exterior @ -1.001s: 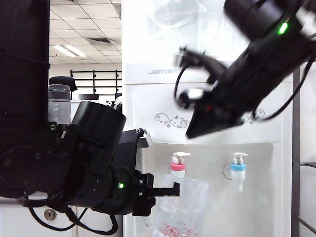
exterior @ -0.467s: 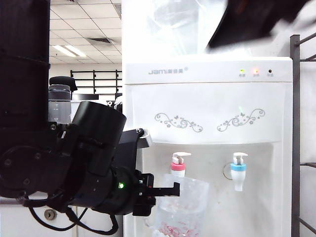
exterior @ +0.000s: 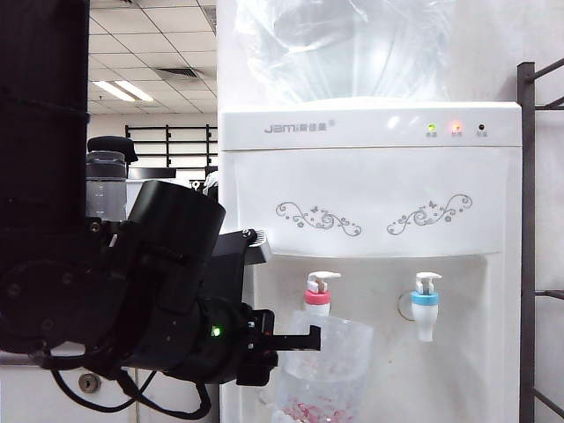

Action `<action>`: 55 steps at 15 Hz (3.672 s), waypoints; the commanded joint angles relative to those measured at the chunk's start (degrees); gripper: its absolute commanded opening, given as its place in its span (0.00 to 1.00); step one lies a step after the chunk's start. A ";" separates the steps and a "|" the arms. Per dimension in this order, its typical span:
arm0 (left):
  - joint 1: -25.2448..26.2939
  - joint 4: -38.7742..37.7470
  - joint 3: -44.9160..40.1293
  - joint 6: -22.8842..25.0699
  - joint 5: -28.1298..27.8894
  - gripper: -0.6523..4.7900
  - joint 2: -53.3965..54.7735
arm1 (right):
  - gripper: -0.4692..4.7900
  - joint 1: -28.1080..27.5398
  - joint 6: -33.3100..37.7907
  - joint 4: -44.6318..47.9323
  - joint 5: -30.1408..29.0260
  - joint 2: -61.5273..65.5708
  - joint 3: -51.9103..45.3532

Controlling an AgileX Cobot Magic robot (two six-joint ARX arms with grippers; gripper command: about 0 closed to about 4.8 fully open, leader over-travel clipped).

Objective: Pick up the plastic mug from the left desk, go to the hot water outlet of the water dispenser, press the vertical switch to get some water, then put the mug back on the desk.

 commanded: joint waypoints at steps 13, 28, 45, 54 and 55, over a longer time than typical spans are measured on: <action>0.39 7.87 0.70 -0.76 -2.03 0.11 -0.90 | 0.08 0.00 0.31 0.37 0.26 -1.60 0.11; -1.77 14.34 -5.29 3.02 -1.07 0.11 -0.96 | 0.08 0.00 0.31 0.17 0.28 -1.60 0.11; -1.73 8.07 1.51 2.60 -2.47 0.11 -0.94 | 0.08 0.00 0.31 0.17 0.26 -1.60 0.11; -1.73 6.71 1.38 2.80 -0.55 0.11 -0.94 | 0.08 0.00 0.31 0.17 0.28 -1.60 0.11; -1.73 6.93 1.38 2.78 -0.59 0.11 -0.94 | 0.08 0.00 0.31 0.17 0.28 -1.60 0.11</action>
